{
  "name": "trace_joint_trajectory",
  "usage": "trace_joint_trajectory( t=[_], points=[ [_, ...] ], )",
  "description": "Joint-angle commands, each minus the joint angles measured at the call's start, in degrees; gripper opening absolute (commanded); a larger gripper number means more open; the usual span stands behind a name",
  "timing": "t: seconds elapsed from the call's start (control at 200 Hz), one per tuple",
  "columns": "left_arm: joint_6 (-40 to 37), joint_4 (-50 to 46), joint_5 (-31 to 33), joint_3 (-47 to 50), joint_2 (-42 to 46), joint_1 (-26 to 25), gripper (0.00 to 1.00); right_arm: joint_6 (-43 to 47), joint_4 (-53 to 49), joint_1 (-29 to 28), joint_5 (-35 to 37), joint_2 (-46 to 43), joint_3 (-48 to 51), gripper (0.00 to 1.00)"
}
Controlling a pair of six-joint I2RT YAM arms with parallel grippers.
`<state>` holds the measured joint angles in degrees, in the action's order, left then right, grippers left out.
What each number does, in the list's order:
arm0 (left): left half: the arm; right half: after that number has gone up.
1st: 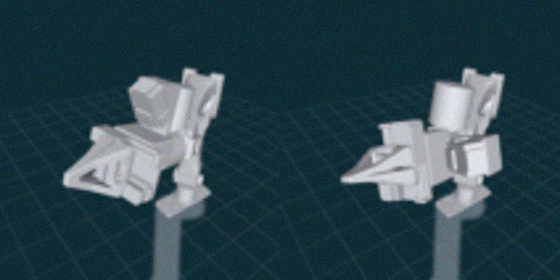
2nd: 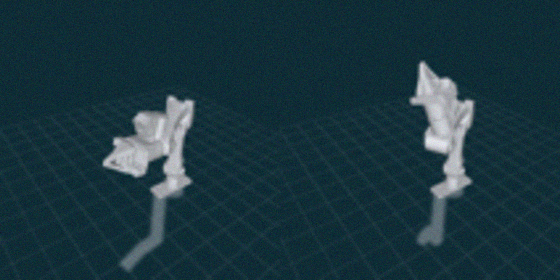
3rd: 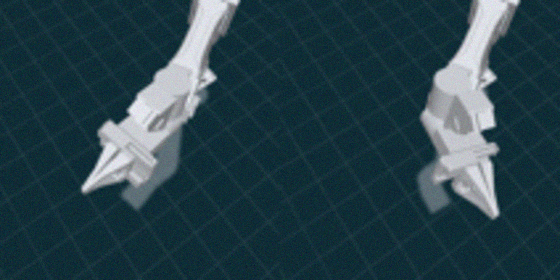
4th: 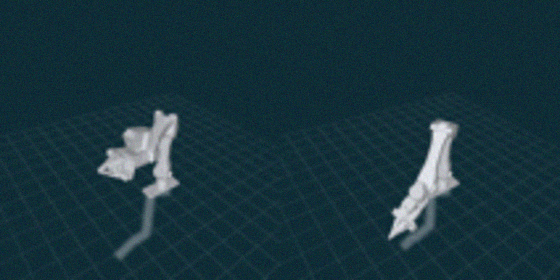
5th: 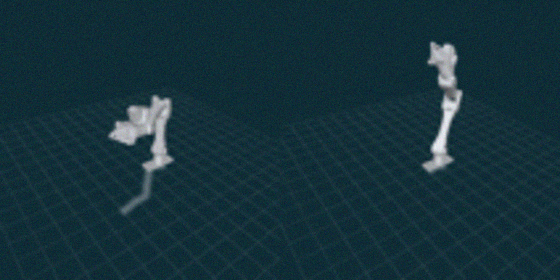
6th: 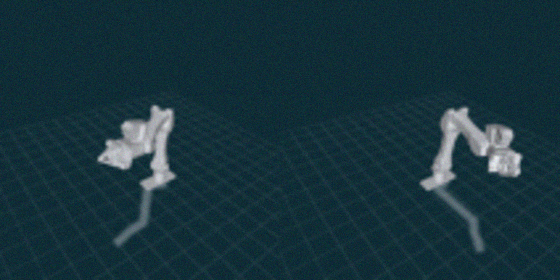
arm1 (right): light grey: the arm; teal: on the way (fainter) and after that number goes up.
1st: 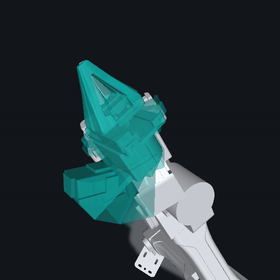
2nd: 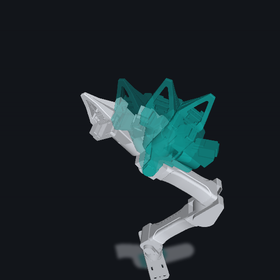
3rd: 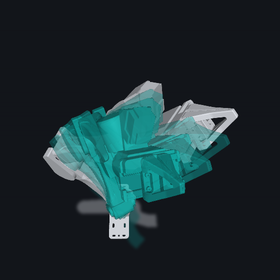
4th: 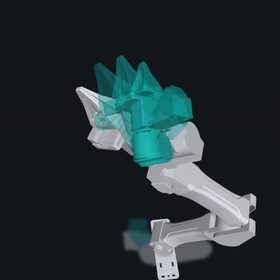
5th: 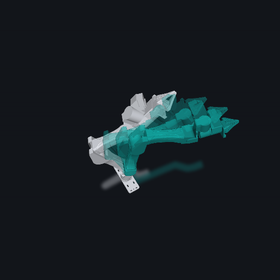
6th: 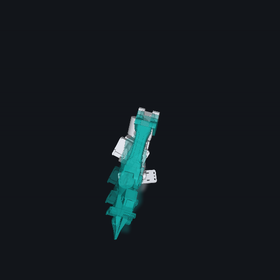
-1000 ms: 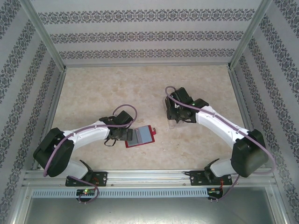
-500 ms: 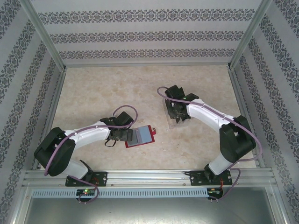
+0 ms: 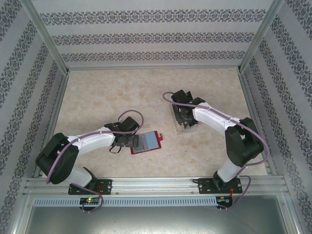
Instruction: Put the credit cards into the card holder
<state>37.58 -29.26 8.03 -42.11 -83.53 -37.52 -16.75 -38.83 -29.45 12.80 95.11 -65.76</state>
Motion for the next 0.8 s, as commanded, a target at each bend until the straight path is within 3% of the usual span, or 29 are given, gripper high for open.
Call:
trace_joint_trajectory(
  t=[0.0,0.08,0.37,0.794],
  points=[
    [-0.1,0.3,1.27,0.77,-0.08,-0.64,1.0,0.32,-0.9,0.44,0.78,0.73,-1.33,0.22],
    [-0.07,0.26,1.2,0.87,-0.07,-0.66,1.0,0.32,-0.99,0.5,0.74,0.46,-1.37,0.17],
    [-0.19,0.42,1.03,0.62,-0.16,-0.63,1.0,0.69,-1.58,0.95,0.39,-0.82,-2.23,0.21],
    [-0.2,0.17,1.2,0.47,0.11,-0.69,1.0,0.58,-1.01,1.53,-0.91,0.34,-2.16,0.16]
  ],
)
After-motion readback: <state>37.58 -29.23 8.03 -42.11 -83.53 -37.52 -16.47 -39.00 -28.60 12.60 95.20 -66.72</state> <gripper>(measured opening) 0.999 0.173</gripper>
